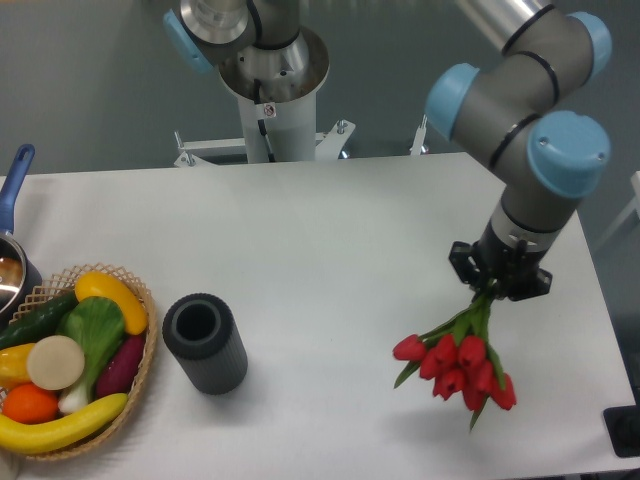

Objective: Insert the flowers into the vase
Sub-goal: 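Carry the red tulip bunch with the gripper toward the black vase, then lower the tulip stems into the black vase opening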

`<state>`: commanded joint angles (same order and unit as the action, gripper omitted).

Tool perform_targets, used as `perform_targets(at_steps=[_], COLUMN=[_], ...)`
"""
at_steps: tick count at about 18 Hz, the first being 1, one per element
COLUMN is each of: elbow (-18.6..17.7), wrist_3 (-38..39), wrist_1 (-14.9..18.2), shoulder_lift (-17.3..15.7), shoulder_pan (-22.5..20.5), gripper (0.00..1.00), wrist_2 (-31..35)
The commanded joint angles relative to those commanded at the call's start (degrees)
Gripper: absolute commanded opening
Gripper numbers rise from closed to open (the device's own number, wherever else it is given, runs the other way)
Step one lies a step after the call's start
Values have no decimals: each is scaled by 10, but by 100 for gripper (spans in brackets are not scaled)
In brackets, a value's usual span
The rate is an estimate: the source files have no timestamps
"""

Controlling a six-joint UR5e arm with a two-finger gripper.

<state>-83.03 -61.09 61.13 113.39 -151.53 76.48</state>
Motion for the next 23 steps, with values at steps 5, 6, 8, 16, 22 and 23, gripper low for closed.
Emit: perform_targets(at_steps=[5,6,8,16,22,23], elbow=[-92,-93,-92,-93,-100,-101], wrist_3=[55,57,73,101,100,100], wrist_1=[-177,-178,-178,-200,-225,-225], shoulder_lift=[-28,-29,-31,-62,-63,-63], shoulder_pan=[39,45,53,70,72,76], gripper=[0,0,0,0,2,2], wrist_2=[-96,-119,-171,-344,-500,-519])
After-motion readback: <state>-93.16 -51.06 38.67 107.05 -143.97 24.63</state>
